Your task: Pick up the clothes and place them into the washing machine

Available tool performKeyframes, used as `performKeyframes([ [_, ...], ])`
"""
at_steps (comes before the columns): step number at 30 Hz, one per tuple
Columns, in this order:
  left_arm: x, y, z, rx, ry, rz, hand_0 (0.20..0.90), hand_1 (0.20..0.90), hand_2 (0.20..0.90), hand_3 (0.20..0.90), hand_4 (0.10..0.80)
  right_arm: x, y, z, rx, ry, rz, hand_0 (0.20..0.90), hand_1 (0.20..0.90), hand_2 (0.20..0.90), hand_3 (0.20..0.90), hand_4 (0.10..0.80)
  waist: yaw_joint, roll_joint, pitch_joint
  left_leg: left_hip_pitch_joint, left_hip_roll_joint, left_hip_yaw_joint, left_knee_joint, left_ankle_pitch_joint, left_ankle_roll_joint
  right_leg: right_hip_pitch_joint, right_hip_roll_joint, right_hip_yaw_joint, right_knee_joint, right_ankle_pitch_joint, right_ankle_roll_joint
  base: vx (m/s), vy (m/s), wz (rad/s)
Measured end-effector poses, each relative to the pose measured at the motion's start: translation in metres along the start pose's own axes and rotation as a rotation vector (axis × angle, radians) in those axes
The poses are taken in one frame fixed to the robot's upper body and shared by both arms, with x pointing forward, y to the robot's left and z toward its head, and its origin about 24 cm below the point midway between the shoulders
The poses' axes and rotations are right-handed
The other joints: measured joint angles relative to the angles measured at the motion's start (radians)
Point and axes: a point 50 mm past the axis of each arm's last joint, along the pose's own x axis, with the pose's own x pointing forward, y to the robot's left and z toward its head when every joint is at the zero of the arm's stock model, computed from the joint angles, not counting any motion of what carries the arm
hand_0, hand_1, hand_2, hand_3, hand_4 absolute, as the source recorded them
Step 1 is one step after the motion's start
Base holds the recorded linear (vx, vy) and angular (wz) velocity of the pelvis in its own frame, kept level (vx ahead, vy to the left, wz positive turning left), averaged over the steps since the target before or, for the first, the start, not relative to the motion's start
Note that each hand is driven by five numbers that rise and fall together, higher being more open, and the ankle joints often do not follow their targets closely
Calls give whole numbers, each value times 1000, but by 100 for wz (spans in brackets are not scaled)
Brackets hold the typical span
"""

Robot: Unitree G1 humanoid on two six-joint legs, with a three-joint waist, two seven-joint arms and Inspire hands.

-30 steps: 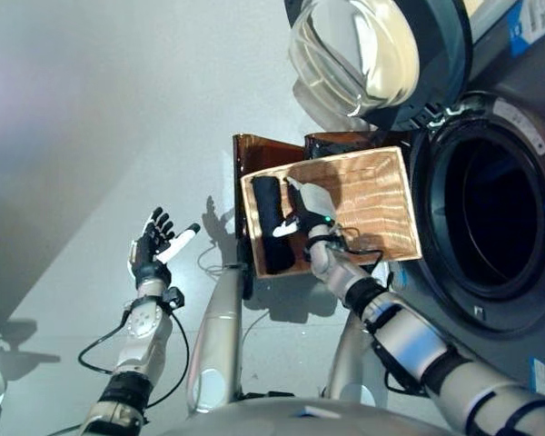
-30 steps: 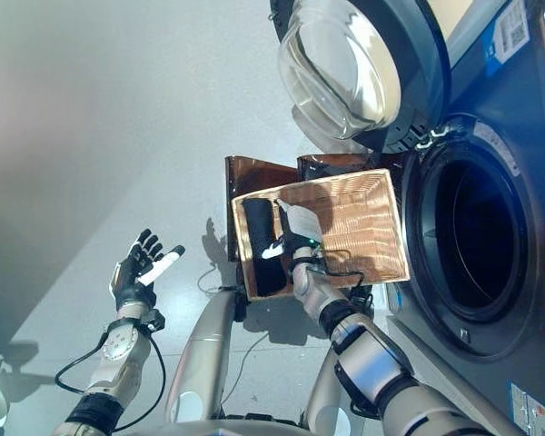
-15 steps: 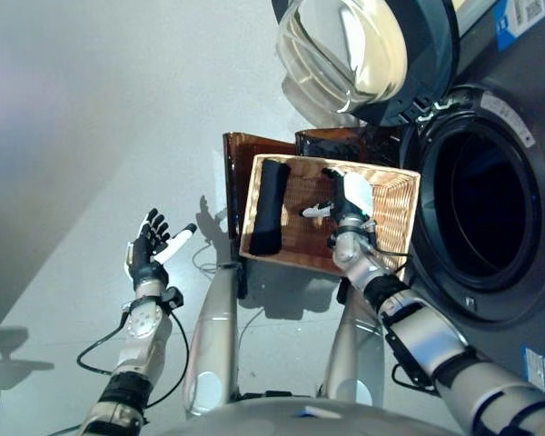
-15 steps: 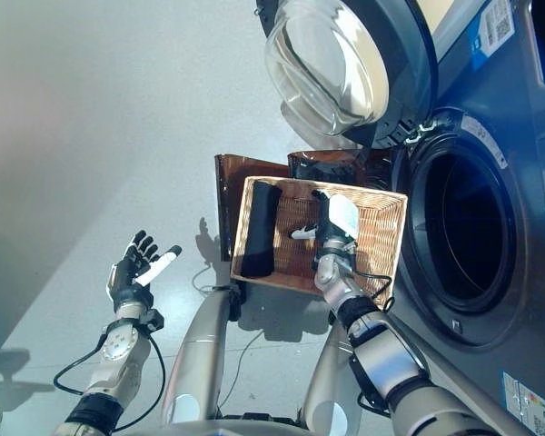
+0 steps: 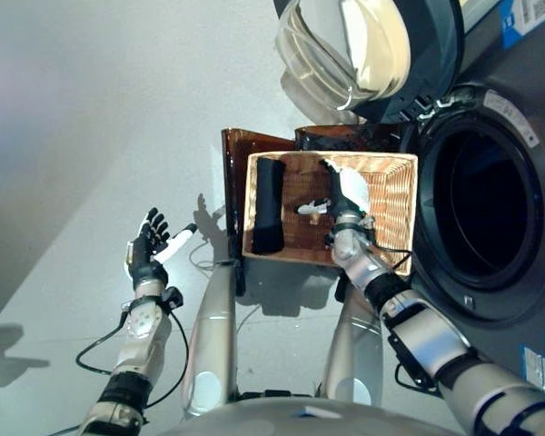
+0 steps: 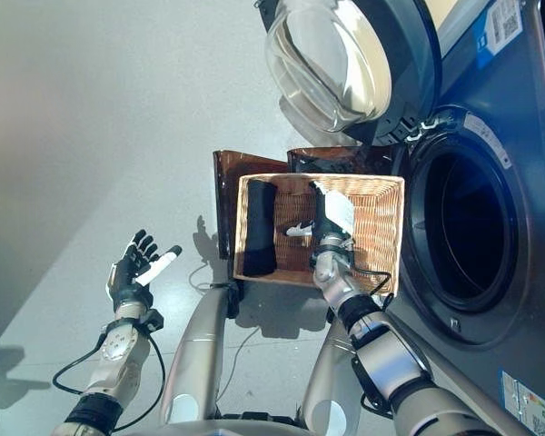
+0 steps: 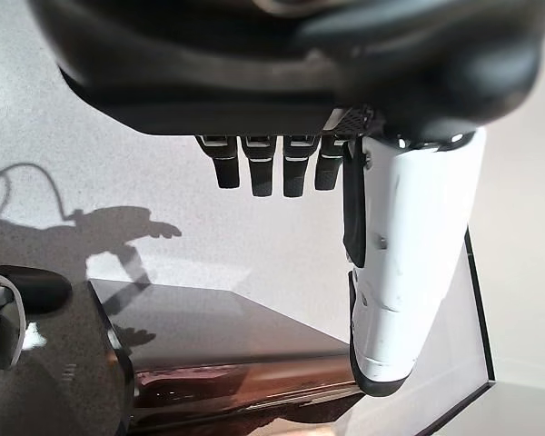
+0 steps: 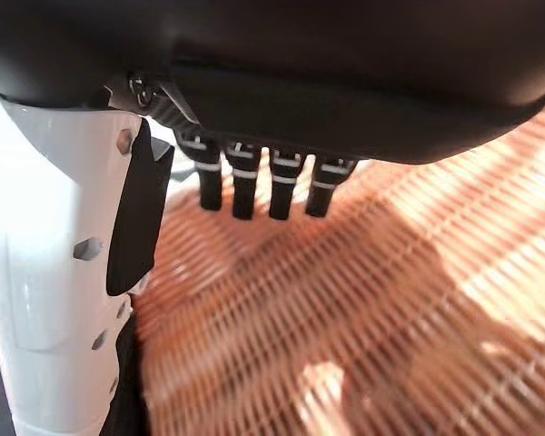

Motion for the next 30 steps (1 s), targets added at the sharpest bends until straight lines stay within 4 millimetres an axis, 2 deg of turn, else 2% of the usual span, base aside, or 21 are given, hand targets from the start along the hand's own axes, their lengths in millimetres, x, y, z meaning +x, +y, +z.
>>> performKeyframes([
  [11, 2, 7, 3, 1, -12, 8, 900, 900, 900, 900, 800, 6, 6, 19, -16, -43, 38, 900, 900, 900, 900, 800, 6, 1, 0, -8, -1, -7, 13, 0, 0, 0, -1, -4, 9, 0, 0, 0, 0, 0],
  [19, 2, 7, 4, 4, -15, -7, 900, 900, 900, 900, 800, 6, 20, 35, -43, -57, 104, 900, 900, 900, 900, 800, 33, 2, 1, -20, -3, -15, 31, -3, 0, -5, -3, -8, 26, -2, -1, 19, 0, 2],
  [20, 2, 7, 4, 5, -13, -7, 900, 900, 900, 900, 800, 5, 24, 37, -39, -56, 114, 900, 900, 900, 900, 800, 32, 2, 2, -21, -3, -16, 38, -20, -2, -5, -4, -8, 31, -8, 0, 0, 0, 0],
  [23, 2, 7, 4, 6, -13, -11, 900, 900, 900, 900, 800, 0, 33, 34, -39, -32, 144, 900, 900, 900, 900, 800, 33, 2, 1, -30, -2, -19, 71, -36, -3, -13, -5, -7, 62, -24, 3, 30, 1, 0],
  [30, 1, 8, 4, 10, -12, -11, 900, 900, 900, 900, 800, 0, 33, 36, -7, -24, 140, 900, 900, 900, 900, 800, 32, 3, 2, -72, -1, -20, 117, -39, 3, -52, -7, 3, 98, -31, 0, 0, 0, 0],
])
